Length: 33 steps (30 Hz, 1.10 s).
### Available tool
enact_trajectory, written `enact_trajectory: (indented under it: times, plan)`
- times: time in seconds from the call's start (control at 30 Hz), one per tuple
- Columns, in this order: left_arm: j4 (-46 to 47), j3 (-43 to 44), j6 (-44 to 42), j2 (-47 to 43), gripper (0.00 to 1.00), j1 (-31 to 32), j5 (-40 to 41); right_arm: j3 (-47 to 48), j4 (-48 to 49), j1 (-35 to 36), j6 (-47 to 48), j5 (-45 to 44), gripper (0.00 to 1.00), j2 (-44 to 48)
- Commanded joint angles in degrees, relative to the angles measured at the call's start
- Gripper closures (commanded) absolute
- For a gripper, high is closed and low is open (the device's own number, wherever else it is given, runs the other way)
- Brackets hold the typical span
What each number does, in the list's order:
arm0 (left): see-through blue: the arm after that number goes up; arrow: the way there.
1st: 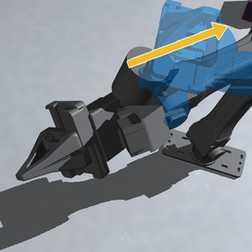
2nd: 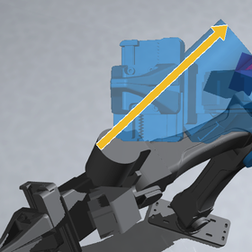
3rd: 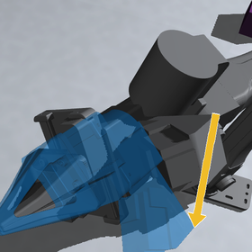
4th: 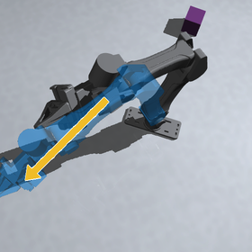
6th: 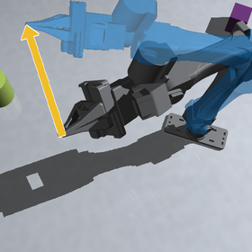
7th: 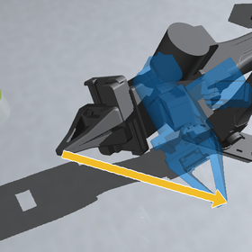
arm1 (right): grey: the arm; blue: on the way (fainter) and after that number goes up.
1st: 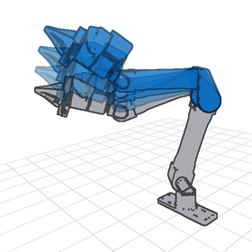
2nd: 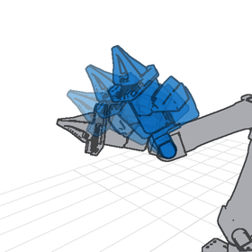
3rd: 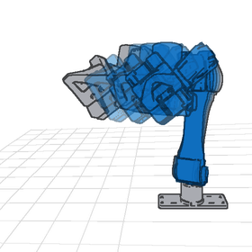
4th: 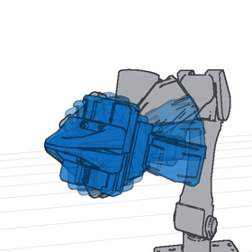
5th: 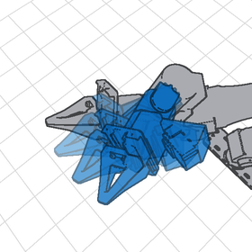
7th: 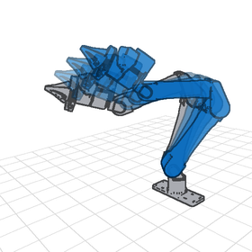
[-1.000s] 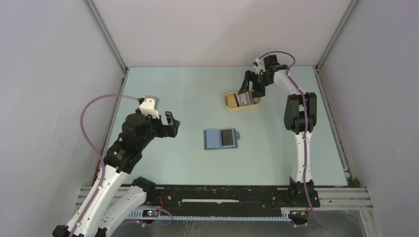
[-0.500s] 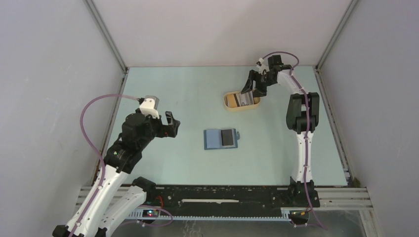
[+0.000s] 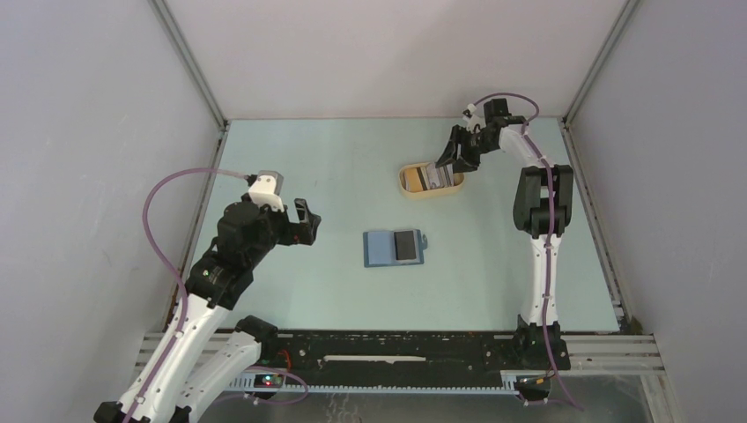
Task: Put the credit cards into the card holder
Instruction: Pick up the credit card from the storage box.
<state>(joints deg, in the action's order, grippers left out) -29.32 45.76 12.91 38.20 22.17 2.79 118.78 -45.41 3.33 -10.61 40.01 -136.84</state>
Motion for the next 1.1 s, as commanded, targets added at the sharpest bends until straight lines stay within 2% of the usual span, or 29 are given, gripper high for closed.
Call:
enact_trajectory:
  times: [0.0, 0.17, 0.67, 1.07]
  plan:
    - [1.02, -0.89, -0.87, -0.05, 0.00, -0.55, -0.50, -0.16, 0.29, -0.51, -0.37, 1.91, 0.38, 1.41]
    - [1.00, -0.85, -0.87, -0.13, 0.00, -0.55, -0.59, -0.46, 0.58, -0.89, -0.34, 1.75, 0.46, 1.22]
    - [1.10, -0.90, -0.87, 0.01, 0.00, -0.55, -0.77, -1.00, 0.96, -1.48, 0.21, 0.09, 0.80, 0.23]
    - [1.11, -0.89, -0.82, 0.10, 0.00, -0.60, -0.98, -1.25, 1.27, -1.60, 3.30, -4.71, 0.97, 2.91]
